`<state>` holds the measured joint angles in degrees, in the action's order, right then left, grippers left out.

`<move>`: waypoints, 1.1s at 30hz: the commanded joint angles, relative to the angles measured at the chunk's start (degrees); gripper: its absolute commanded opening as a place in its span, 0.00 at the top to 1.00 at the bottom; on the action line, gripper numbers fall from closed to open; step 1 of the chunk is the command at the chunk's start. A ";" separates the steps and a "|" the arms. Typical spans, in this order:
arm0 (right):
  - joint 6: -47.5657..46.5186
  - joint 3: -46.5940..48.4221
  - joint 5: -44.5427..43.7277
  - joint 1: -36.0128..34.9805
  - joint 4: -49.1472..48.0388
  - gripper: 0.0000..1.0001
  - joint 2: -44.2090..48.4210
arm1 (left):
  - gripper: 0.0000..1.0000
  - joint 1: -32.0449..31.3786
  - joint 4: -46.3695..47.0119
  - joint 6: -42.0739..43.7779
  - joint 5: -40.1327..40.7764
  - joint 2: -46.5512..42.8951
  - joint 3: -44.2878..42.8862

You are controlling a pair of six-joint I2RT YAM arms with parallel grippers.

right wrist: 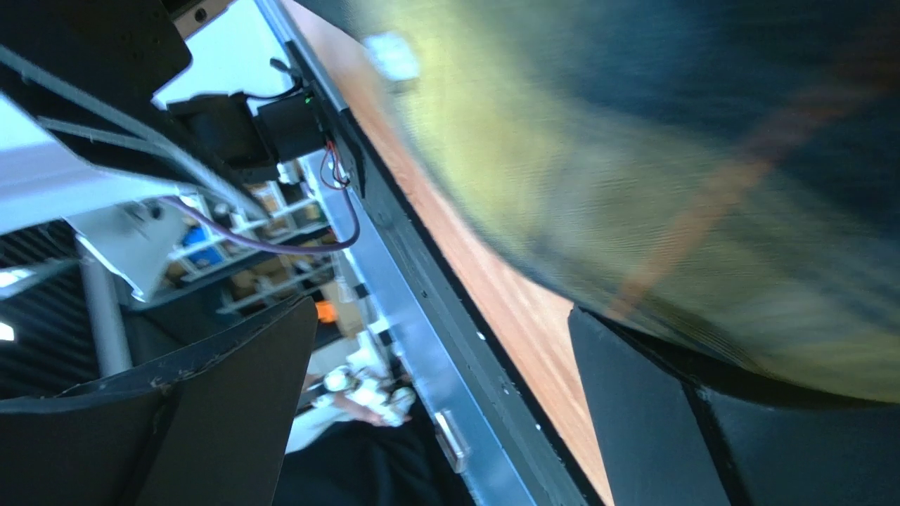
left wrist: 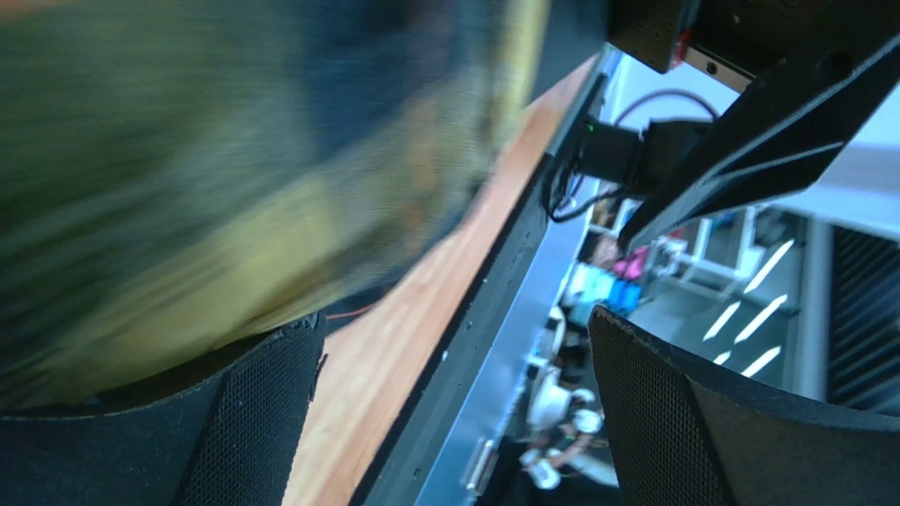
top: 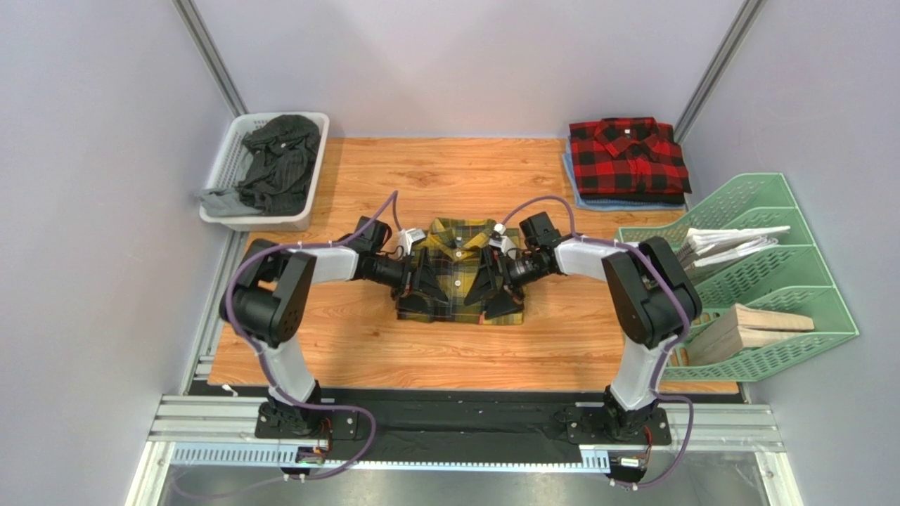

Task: Fold and stack the long sleeve shirts
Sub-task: Fold the shirt

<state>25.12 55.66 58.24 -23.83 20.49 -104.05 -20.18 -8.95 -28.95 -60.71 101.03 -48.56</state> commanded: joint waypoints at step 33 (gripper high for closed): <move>-17.63 31.00 2.74 11.88 22.21 0.23 -21.38 | 0.35 9.99 -13.19 11.68 8.70 9.48 -22.20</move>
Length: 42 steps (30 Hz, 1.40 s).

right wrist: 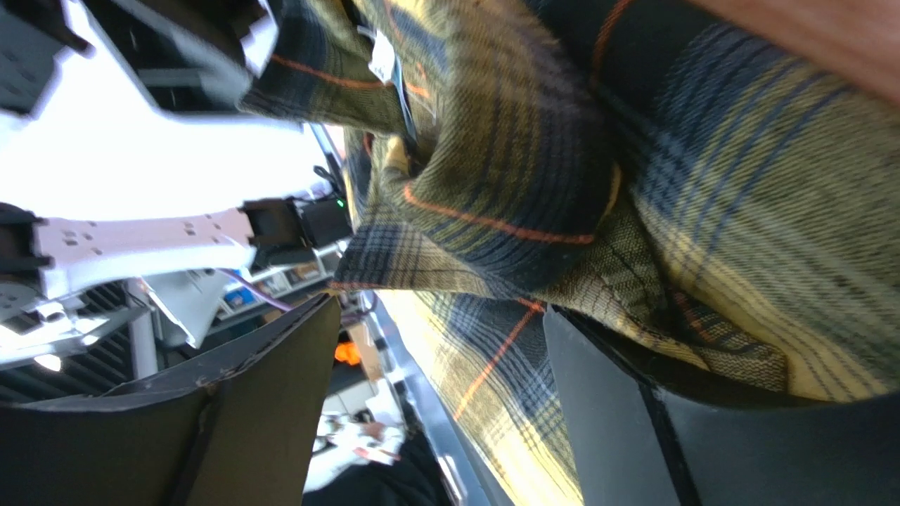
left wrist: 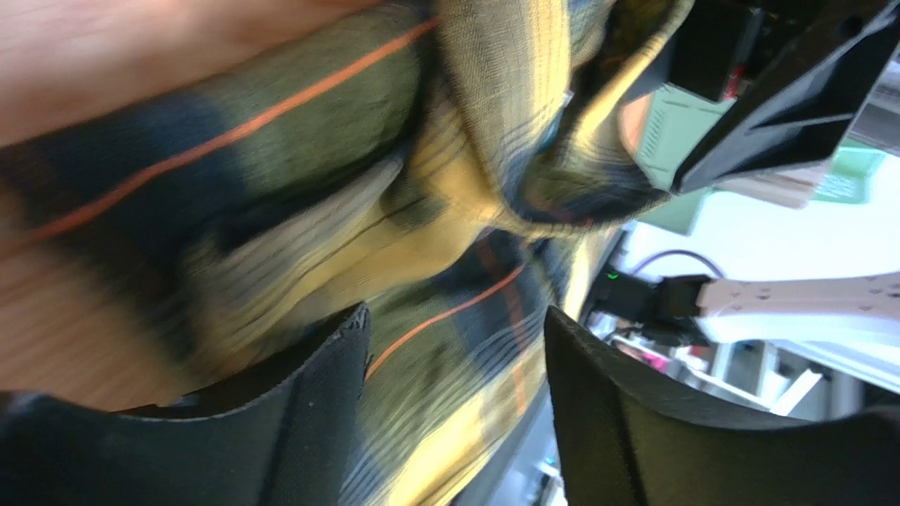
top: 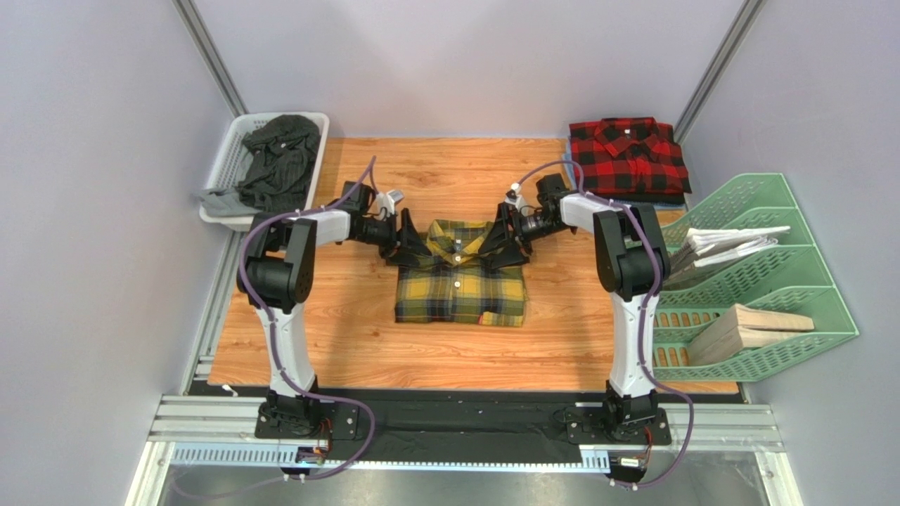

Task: Fold and stack the long sleeve shirts
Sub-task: Fold the shirt

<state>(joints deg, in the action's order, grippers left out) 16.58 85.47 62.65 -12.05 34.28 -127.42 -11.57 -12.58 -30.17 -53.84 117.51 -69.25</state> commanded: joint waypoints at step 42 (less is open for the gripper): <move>-10.25 8.75 -15.72 -2.54 7.82 0.40 6.38 | 0.31 -9.08 -20.46 -30.47 20.27 -4.05 -17.75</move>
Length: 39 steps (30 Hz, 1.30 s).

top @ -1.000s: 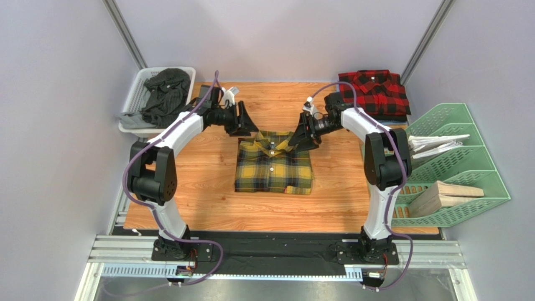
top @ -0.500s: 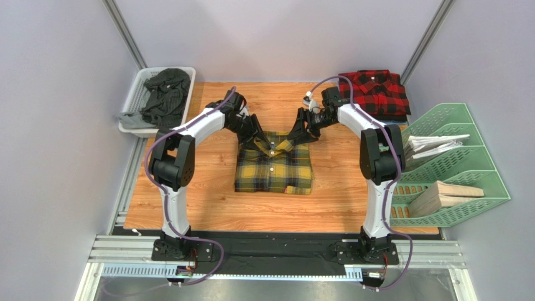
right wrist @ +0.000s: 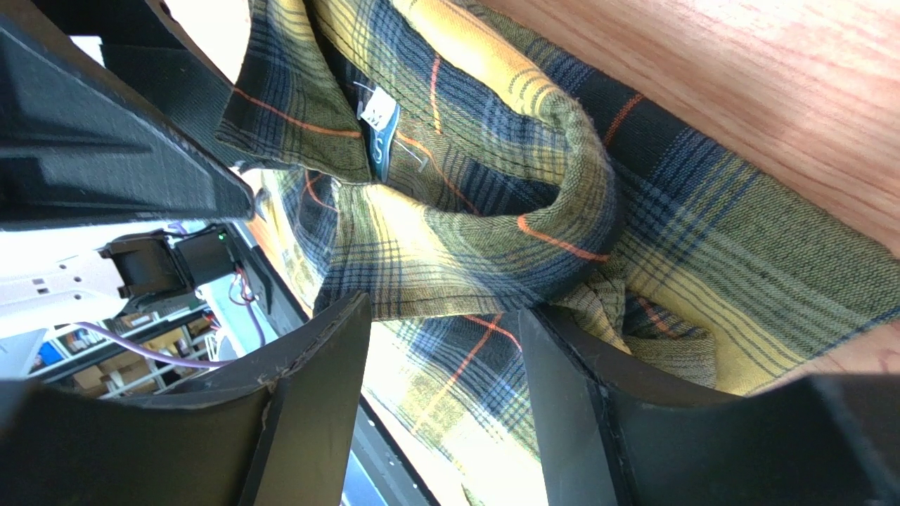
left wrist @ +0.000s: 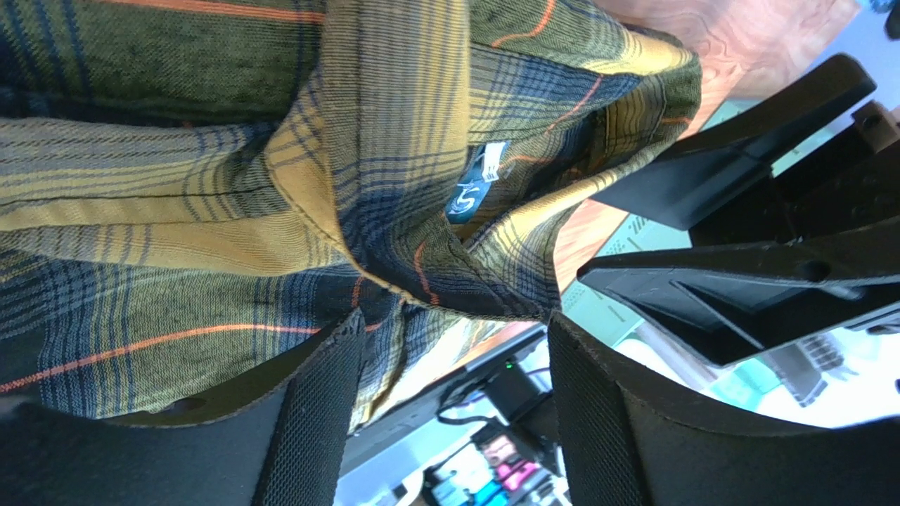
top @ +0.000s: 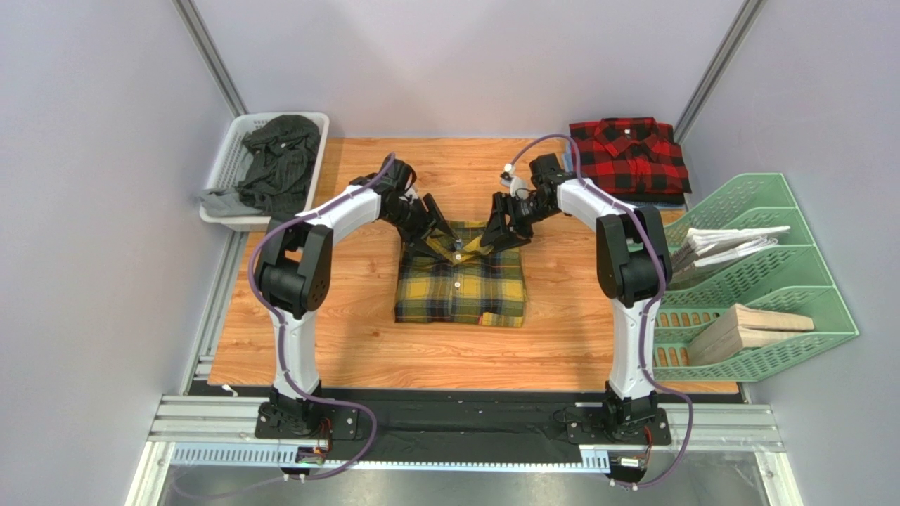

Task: Fold and stack the long sleeve shirts
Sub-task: Fold the shirt

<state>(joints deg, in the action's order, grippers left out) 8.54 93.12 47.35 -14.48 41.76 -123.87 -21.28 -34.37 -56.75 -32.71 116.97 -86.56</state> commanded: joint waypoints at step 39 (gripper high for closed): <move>-2.12 4.00 1.16 -1.52 -0.71 0.42 -2.86 | 1.00 2.73 39.26 -2.66 -9.03 -1.74 18.17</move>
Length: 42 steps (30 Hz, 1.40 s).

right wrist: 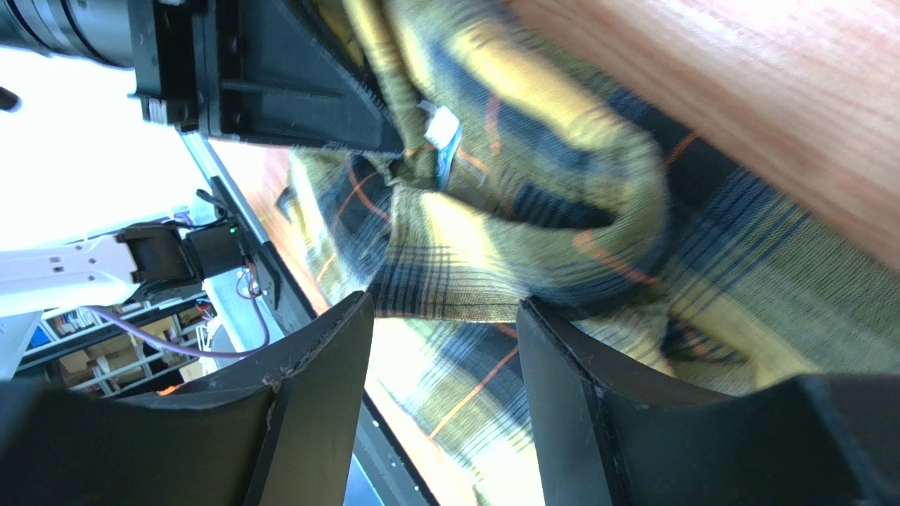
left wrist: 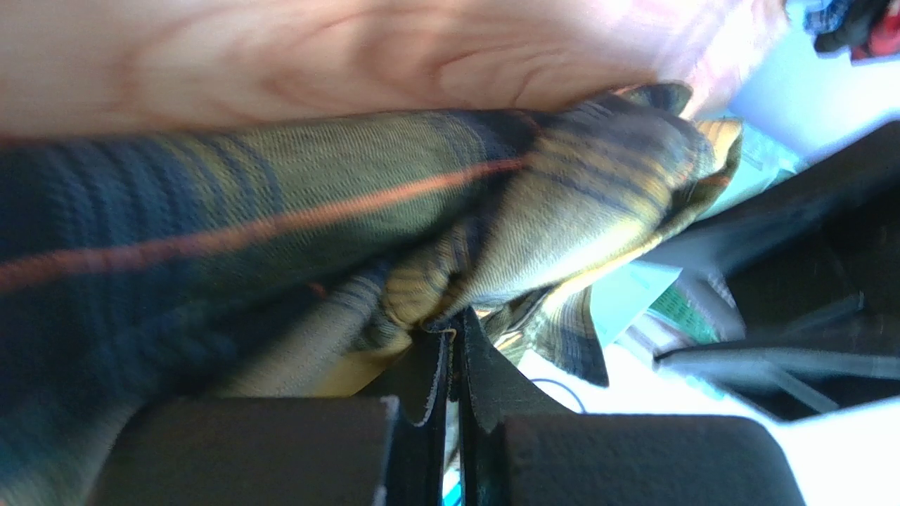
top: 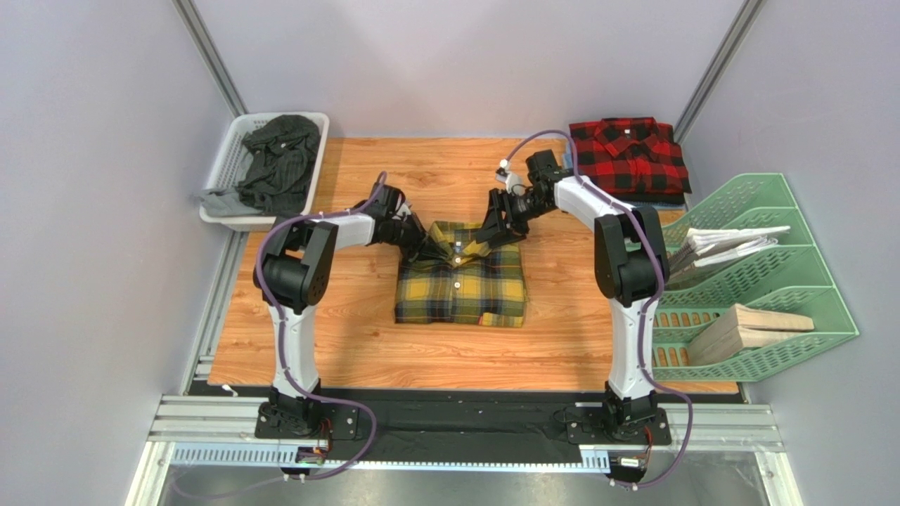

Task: Fold and stack the long sleeve shirts
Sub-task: Fold the shirt

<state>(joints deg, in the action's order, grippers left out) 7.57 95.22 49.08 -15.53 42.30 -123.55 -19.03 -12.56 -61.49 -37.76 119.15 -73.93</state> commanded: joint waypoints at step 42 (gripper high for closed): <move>21.60 -43.45 -6.10 17.11 -13.47 0.18 28.71 | 0.57 -40.65 -17.85 102.98 14.99 -6.23 -7.01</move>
<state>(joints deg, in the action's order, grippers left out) 26.30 52.51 44.25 0.64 31.88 -96.73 -59.31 -27.31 37.52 -26.06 108.73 -75.68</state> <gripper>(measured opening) 0.819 0.423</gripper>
